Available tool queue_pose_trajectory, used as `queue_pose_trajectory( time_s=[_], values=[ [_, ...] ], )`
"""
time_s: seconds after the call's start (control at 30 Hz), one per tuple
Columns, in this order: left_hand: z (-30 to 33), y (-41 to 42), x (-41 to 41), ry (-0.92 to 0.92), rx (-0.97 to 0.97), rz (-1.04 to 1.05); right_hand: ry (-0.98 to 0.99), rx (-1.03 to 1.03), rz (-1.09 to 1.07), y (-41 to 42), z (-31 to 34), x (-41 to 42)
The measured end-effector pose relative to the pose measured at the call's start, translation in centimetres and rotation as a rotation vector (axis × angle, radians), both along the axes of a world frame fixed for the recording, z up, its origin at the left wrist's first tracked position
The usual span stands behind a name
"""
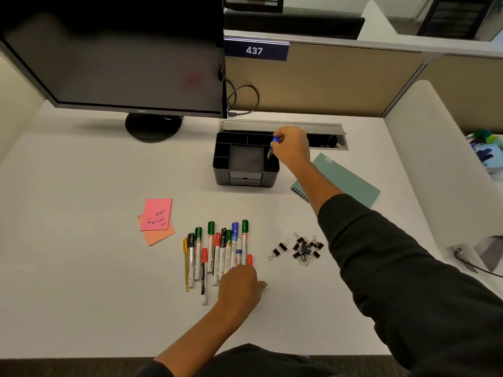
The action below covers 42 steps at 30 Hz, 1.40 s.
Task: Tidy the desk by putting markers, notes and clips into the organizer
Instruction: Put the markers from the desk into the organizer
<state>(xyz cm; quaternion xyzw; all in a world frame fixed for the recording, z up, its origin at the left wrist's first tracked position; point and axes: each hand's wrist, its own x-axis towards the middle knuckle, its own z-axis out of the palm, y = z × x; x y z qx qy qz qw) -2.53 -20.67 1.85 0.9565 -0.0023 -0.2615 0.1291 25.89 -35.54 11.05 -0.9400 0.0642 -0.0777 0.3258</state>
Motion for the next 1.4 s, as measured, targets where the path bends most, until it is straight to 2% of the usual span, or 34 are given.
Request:
queue_pose_trajectory(
  time_s=[0.3, 0.57, 0.83, 1.0, 1.17, 1.4],
  values=[
    [-0.1, 0.0, 0.1, 0.075, 0.098, 0.011, 0.044, -0.021, 0.006, -0.5, -1.8, 1.1],
    [0.4, -0.2, -0.2, 0.004, 0.006, 0.025, 0.062, 0.041, -0.008, -1.2, -2.0, 0.7],
    [3.8, 0.3, 3.8, -0.281, -0.049, -0.066, -0.016, 0.387, -0.118, -2.8, 0.4, -6.0],
    [6.4, 0.0, 7.7, -0.382, -0.097, -0.063, 0.251, 0.602, 0.168, -3.0, 1.7, -11.4],
    [7.9, -0.6, 10.9, -0.441, -0.095, -0.058, 0.228, 0.474, 0.307, -3.4, 2.3, -12.8],
    [8.7, -1.4, 12.9, -0.537, -0.148, -0.055, 0.086, 0.363, 0.324, -3.8, 3.6, -11.4]
  ],
)
